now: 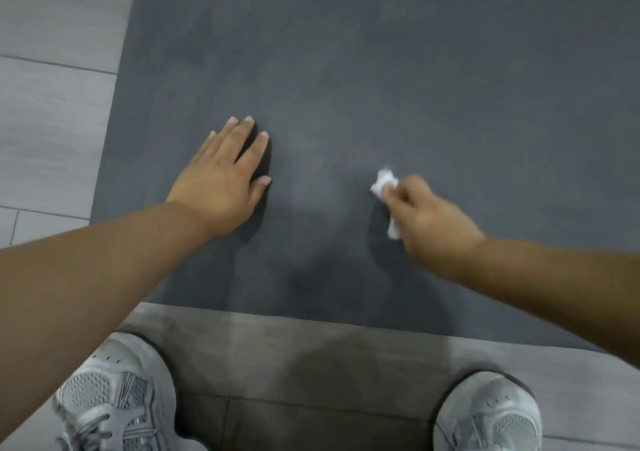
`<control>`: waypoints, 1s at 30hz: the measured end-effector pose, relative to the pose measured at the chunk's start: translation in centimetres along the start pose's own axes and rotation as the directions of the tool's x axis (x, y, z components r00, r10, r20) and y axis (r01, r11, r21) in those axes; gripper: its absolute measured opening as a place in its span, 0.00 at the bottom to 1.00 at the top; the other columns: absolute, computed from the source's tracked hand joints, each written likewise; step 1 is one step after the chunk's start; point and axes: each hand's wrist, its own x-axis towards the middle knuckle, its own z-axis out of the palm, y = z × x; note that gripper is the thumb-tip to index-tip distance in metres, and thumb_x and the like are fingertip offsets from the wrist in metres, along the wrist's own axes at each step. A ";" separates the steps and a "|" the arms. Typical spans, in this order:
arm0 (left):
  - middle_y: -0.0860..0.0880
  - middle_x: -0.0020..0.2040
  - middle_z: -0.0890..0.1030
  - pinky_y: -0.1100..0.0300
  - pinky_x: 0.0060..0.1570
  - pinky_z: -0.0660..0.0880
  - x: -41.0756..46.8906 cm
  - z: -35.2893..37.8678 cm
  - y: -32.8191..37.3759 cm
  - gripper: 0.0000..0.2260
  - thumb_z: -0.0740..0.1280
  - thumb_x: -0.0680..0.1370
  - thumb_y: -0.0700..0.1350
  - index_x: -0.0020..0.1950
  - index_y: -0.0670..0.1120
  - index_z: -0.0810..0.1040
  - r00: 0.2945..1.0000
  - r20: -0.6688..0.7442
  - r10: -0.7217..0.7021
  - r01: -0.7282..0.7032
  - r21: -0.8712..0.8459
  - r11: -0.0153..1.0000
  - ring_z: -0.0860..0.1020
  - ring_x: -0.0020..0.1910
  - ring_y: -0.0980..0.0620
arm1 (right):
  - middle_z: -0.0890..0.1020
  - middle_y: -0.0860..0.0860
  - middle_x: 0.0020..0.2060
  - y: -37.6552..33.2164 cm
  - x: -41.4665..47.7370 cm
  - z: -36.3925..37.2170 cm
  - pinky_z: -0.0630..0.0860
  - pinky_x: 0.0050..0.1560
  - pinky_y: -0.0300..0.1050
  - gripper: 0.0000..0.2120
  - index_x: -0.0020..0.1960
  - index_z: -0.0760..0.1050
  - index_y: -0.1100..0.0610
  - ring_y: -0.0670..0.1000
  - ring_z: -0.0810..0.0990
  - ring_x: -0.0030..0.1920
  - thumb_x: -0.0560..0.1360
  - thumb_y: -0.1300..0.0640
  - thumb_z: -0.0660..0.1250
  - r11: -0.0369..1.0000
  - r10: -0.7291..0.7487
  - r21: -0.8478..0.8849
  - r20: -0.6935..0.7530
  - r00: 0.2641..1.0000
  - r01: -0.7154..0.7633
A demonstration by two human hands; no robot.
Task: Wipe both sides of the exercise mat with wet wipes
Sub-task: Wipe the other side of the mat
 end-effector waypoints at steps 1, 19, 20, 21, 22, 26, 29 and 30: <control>0.44 0.77 0.51 0.54 0.74 0.47 0.3 -0.1 0.4 0.27 0.57 0.80 0.51 0.76 0.43 0.56 0.999 0.031 0.016 -0.016 -0.006 1.000 0.48 0.76 0.45 | 0.68 0.56 0.57 -0.6 -1.5 1.1 0.67 0.39 0.48 0.21 0.71 0.60 0.58 0.56 0.71 0.42 0.78 0.61 0.56 0.985 -0.165 0.056 0.053 0.985 0.162; 0.44 0.65 0.68 0.45 0.63 0.68 5.7 -2.4 3.2 0.21 0.61 0.79 0.52 0.69 0.45 0.69 0.997 -0.022 -0.072 0.072 0.021 0.997 0.65 0.64 0.39 | 0.70 0.54 0.55 0.3 0.0 -0.7 0.67 0.41 0.48 0.15 0.66 0.64 0.55 0.57 0.74 0.49 0.80 0.58 0.55 0.971 -0.130 0.210 0.075 0.989 0.112; 0.44 0.68 0.66 0.46 0.66 0.66 6.0 -2.2 3.3 0.22 0.61 0.79 0.51 0.71 0.44 0.67 0.998 -0.031 -0.053 0.053 0.014 0.998 0.63 0.67 0.40 | 0.72 0.53 0.50 0.3 0.4 -0.8 0.65 0.42 0.47 0.09 0.59 0.67 0.53 0.57 0.74 0.48 0.81 0.53 0.53 0.952 -0.197 0.248 0.044 0.980 0.180; 0.44 0.71 0.63 0.47 0.68 0.63 6.3 -2.0 3.4 0.23 0.60 0.79 0.51 0.73 0.44 0.65 0.999 -0.026 -0.025 0.025 0.015 1.000 0.59 0.70 0.41 | 0.73 0.51 0.44 1.3 1.2 -1.4 0.63 0.41 0.45 0.10 0.51 0.67 0.52 0.57 0.74 0.48 0.81 0.48 0.52 0.955 -0.184 0.233 -0.014 0.983 0.182; 0.44 0.74 0.59 0.48 0.70 0.59 6.6 -1.8 3.4 0.25 0.59 0.80 0.51 0.75 0.45 0.61 1.000 -0.012 0.000 0.000 0.020 1.000 0.55 0.73 0.42 | 0.74 0.50 0.42 3.6 2.3 -1.7 0.63 0.42 0.45 0.13 0.46 0.66 0.52 0.57 0.75 0.48 0.81 0.45 0.52 0.975 -0.102 0.191 -0.078 0.992 0.115; 0.46 0.77 0.52 0.50 0.73 0.53 7.1 -0.9 3.0 0.26 0.55 0.81 0.52 0.77 0.46 0.55 0.999 0.050 0.003 -0.007 0.071 0.997 0.49 0.76 0.43 | 0.69 0.58 0.54 14.5 6.3 -5.1 0.72 0.55 0.51 0.16 0.66 0.67 0.55 0.64 0.75 0.53 0.79 0.54 0.59 0.782 0.620 0.257 -0.221 0.753 -0.568; 0.41 0.72 0.67 0.41 0.63 0.67 7.5 -1.4 3.0 0.21 0.60 0.80 0.50 0.70 0.43 0.69 0.999 0.003 0.037 -0.037 0.099 0.994 0.65 0.69 0.35 | 0.63 0.61 0.64 13.6 7.9 -5.5 0.70 0.61 0.51 0.24 0.72 0.63 0.58 0.65 0.75 0.54 0.77 0.59 0.63 0.763 0.646 0.209 -0.207 0.735 -0.612; 0.40 0.68 0.72 0.40 0.57 0.70 7.7 -1.7 3.1 0.19 0.61 0.79 0.49 0.66 0.42 0.74 0.999 -0.025 0.040 -0.038 0.090 0.995 0.70 0.64 0.34 | 0.65 0.61 0.64 11.5 8.2 -4.8 0.70 0.59 0.48 0.25 0.71 0.64 0.58 0.64 0.76 0.53 0.75 0.61 0.64 0.853 0.522 0.194 -0.260 0.812 -0.485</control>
